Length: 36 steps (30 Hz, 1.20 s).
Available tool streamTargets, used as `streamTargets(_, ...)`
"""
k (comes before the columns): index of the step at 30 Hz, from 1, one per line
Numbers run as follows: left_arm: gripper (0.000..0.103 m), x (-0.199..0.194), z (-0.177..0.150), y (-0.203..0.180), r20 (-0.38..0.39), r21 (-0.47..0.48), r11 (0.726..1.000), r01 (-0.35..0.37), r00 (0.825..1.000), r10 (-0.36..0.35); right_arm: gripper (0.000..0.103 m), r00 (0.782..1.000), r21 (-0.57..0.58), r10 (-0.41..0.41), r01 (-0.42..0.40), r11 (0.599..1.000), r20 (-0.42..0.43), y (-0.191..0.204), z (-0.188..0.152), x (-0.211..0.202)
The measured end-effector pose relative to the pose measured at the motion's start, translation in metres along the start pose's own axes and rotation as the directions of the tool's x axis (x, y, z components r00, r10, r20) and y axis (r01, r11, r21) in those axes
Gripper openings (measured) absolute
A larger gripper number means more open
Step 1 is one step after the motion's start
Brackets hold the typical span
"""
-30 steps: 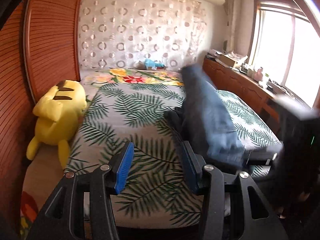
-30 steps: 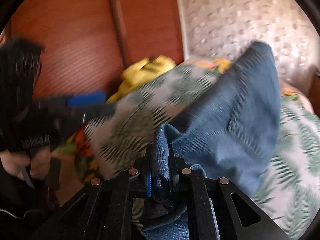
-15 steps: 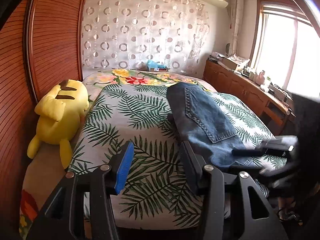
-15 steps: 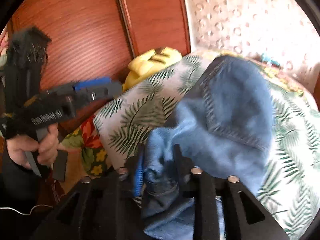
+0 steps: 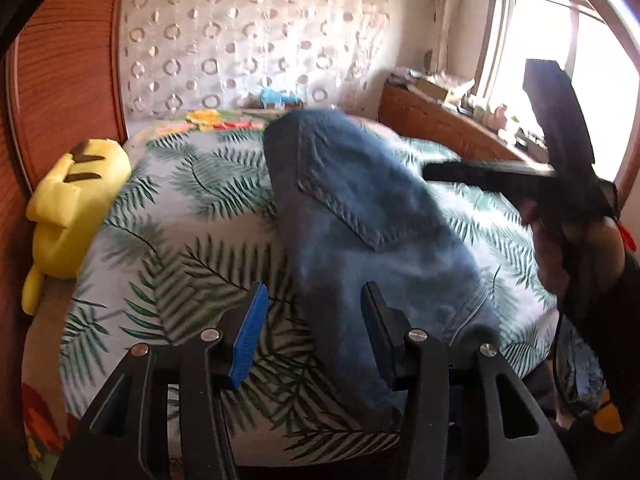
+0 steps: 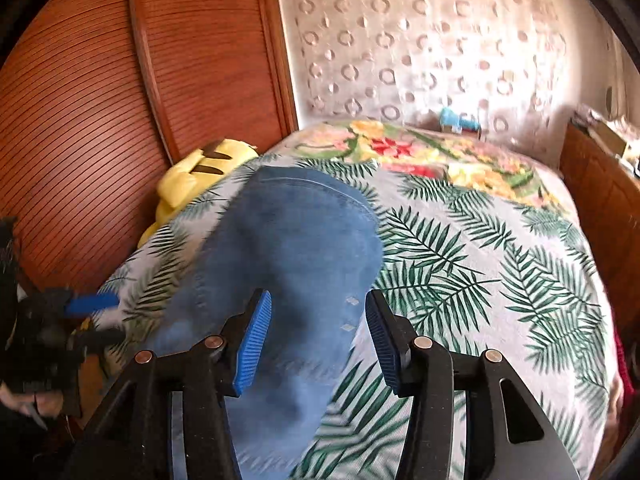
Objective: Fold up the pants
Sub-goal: 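Carry the folded jeans with the right gripper toward the yellow plush toy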
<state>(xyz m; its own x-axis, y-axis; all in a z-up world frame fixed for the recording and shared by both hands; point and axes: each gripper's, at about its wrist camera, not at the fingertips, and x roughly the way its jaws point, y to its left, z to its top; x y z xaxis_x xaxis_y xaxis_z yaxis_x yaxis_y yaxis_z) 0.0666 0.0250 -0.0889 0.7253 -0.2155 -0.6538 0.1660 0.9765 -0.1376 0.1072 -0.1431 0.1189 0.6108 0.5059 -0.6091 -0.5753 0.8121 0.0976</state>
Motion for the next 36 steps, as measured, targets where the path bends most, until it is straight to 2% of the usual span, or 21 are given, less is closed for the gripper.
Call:
streamTargets(3, 0.050, 0.014, -0.006, -0.001, -0.044, -0.002, 1.000, -0.004, 0.999, 0.004, 0.051, 0.997, 0.024, 0.040, -0.038, 0.999, -0.072, -0.001, 0.005, 0.033)
streamTargets(5, 0.050, 0.020, -0.011, 0.001, -0.060, -0.011, 1.000, 0.000, 0.998, 0.000, 0.055, 0.994, 0.015, 0.054, -0.053, 0.998, -0.099, 0.001, 0.007, 0.046)
streamTargets(7, 0.050, 0.024, -0.014, 0.002, -0.076, -0.023, 1.000, 0.008, 0.997, -0.009, 0.068, 0.988, 0.022, 0.071, -0.069, 0.997, -0.140, 0.005, 0.004, 0.059)
streamTargets(11, 0.049, 0.025, -0.019, 0.002, -0.079, -0.046, 0.999, 0.023, 0.997, -0.027, 0.075, 0.983, 0.038, 0.082, -0.077, 0.996, -0.162, -0.001, 0.009, 0.076)
streamTargets(14, 0.049, 0.026, -0.022, 0.004, -0.078, -0.072, 0.996, 0.047, 0.996, -0.053, 0.075, 0.965, 0.068, 0.159, -0.148, 0.987, -0.207, -0.006, 0.006, 0.089)
streamTargets(16, 0.045, 0.027, -0.023, 0.009, -0.077, -0.107, 0.990, 0.088, 0.992, -0.097, 0.075, 0.948, 0.105, 0.213, -0.193, 0.976, -0.235, -0.009, 0.008, 0.102)
streamTargets(17, 0.037, 0.027, -0.024, 0.011, -0.077, -0.119, 0.986, 0.115, 0.989, -0.125, 0.074, 0.945, 0.100, 0.227, -0.208, 0.973, -0.234, -0.013, 0.008, 0.108)
streamTargets(18, 0.033, 0.028, -0.024, 0.012, -0.078, -0.132, 0.981, 0.141, 0.985, -0.152, 0.065, 0.936, 0.097, 0.256, -0.239, 0.966, -0.242, -0.010, 0.010, 0.112)
streamTargets(20, 0.029, 0.027, -0.023, 0.011, -0.074, -0.123, 0.982, 0.145, 0.985, -0.155, 0.055, 0.931, 0.085, 0.270, -0.257, 0.963, -0.245, -0.005, 0.017, 0.119)
streamTargets(22, 0.028, 0.024, -0.018, 0.012, -0.062, -0.123, 0.983, 0.139, 0.987, -0.147, 0.039, 0.928, 0.075, 0.290, -0.281, 0.957, -0.234, 0.001, 0.027, 0.120)
streamTargets(24, 0.028, 0.022, -0.014, 0.010, -0.055, -0.122, 0.984, 0.131, 0.989, -0.138, 0.032, 0.926, 0.078, 0.309, -0.300, 0.951, -0.214, 0.005, 0.036, 0.121)
streamTargets(28, 0.028, 0.022, 0.002, 0.018, -0.034, -0.140, 0.985, 0.104, 0.993, -0.110, 0.027, 0.930, 0.071, 0.328, -0.320, 0.945, -0.168, 0.022, 0.057, 0.134)
streamTargets(32, 0.028, 0.022, 0.020, 0.037, -0.017, -0.146, 0.988, 0.054, 0.998, -0.057, 0.027, 0.918, 0.070, 0.371, -0.364, 0.929, -0.139, 0.037, 0.083, 0.159)
streamTargets(36, 0.028, 0.025, 0.037, 0.069, -0.003, -0.168, 0.986, 0.001, 1.000, -0.002, 0.026, 0.910, 0.091, 0.395, -0.386, 0.918, -0.126, 0.050, 0.111, 0.203)
